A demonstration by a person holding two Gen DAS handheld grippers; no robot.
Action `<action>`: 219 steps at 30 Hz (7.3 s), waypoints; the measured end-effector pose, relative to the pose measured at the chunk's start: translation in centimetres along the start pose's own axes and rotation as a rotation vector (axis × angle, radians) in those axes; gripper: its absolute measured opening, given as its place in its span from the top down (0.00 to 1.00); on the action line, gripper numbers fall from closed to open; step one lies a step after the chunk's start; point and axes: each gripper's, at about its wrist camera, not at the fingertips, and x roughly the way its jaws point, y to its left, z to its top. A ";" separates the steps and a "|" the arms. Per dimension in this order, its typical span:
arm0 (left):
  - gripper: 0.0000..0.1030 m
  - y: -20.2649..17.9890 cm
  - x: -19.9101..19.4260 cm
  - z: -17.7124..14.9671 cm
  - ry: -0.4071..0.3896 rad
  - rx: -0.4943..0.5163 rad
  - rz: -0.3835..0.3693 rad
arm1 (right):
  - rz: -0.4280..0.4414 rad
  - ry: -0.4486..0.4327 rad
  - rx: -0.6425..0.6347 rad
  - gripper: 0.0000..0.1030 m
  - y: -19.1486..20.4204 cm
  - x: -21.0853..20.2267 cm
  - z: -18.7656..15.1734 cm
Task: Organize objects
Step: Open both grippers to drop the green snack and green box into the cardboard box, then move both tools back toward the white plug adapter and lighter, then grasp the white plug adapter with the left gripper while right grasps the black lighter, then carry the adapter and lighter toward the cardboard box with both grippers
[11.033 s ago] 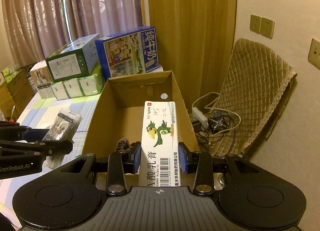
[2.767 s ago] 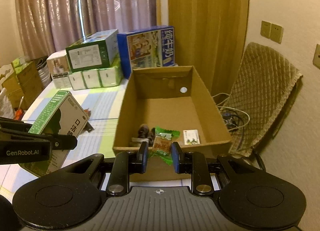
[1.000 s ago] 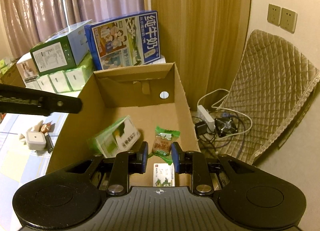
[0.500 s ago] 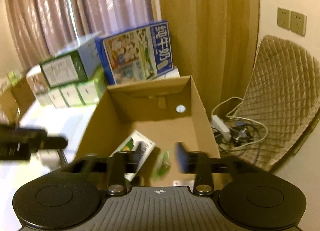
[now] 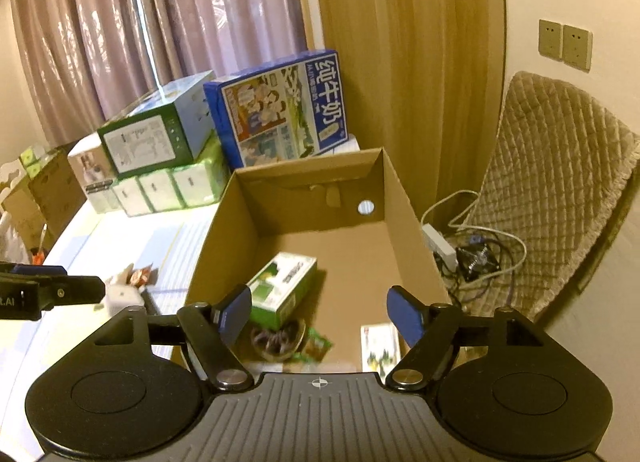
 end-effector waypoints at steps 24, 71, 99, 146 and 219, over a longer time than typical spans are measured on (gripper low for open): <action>0.01 4.5 -11.0 -8.1 -0.072 -0.021 0.089 | 0.062 0.028 -0.046 0.02 8.3 -8.3 -4.1; 0.01 13.2 -11.4 -12.1 -0.040 -0.165 0.177 | 0.189 0.118 -0.127 0.02 16.4 -4.2 -6.4; 0.07 19.8 3.8 -9.5 0.051 -0.050 0.099 | 0.201 0.185 -0.167 0.33 18.3 12.6 -6.0; 0.41 20.6 9.2 -9.4 -0.051 0.004 0.136 | 0.258 0.162 -0.432 0.64 21.9 25.9 -5.9; 0.42 8.2 -8.7 -9.2 -0.125 -0.013 0.131 | 0.121 0.004 -0.173 0.82 16.8 -4.5 -5.5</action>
